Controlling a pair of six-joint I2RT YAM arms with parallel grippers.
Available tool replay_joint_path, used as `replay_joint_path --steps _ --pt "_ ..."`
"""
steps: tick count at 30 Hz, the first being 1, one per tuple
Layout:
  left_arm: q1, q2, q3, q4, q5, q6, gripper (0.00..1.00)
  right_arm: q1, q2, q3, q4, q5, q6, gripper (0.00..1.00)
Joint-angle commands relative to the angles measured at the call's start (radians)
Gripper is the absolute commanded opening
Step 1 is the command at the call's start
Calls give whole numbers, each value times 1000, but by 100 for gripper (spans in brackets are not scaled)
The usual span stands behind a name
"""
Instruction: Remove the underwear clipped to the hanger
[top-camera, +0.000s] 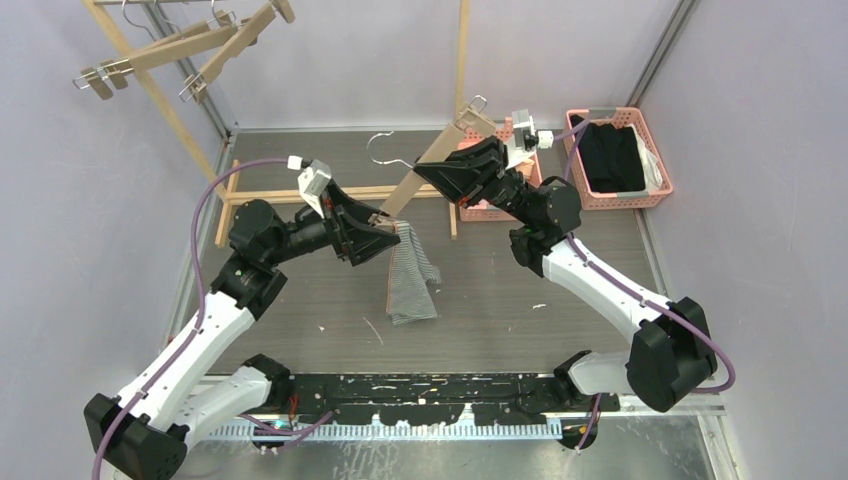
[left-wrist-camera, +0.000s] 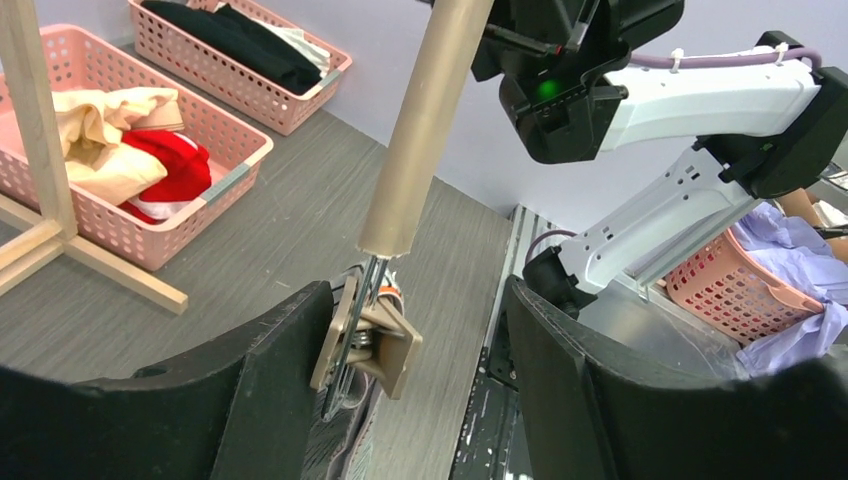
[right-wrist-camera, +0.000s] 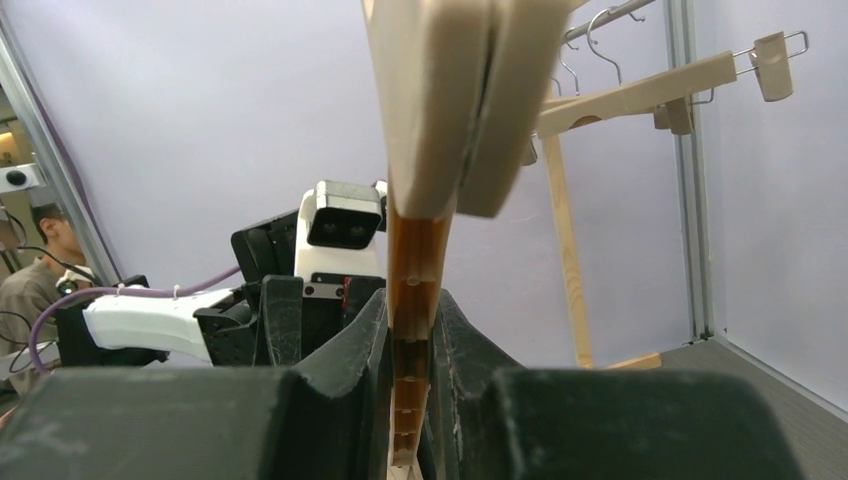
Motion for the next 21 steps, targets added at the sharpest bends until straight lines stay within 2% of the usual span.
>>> replay_joint_path --steps 1,4,6,9,11,13,16,17,18,20,21 --pt "-4 9 -6 35 21 10 65 0 -15 13 89 56 -2 1" --pt "-5 17 -4 46 29 10 55 0 -22 8 83 57 -7 1" --pt "-4 23 -1 49 33 12 42 0 -24 5 76 57 -10 1" --pt "-4 28 3 52 17 13 17 0 -22 -3 74 57 -8 1" --pt "-4 27 6 52 6 17 6 0 -24 -11 73 57 -9 1" --pt "-4 28 15 51 5 21 2 0 -25 -17 71 55 -10 1" --pt "-4 33 35 30 6 33 1 0 -28 -24 67 54 -12 1" --pt "-4 35 47 21 2 37 5 0 -28 -24 65 52 -14 1" --pt "-4 33 56 9 -7 43 14 0 -30 -24 65 51 -15 1" --pt "-4 27 72 -6 -35 54 41 0 -32 -26 65 48 -13 1" --pt "-4 23 78 -6 -39 58 47 0 -33 -26 65 48 -12 1"
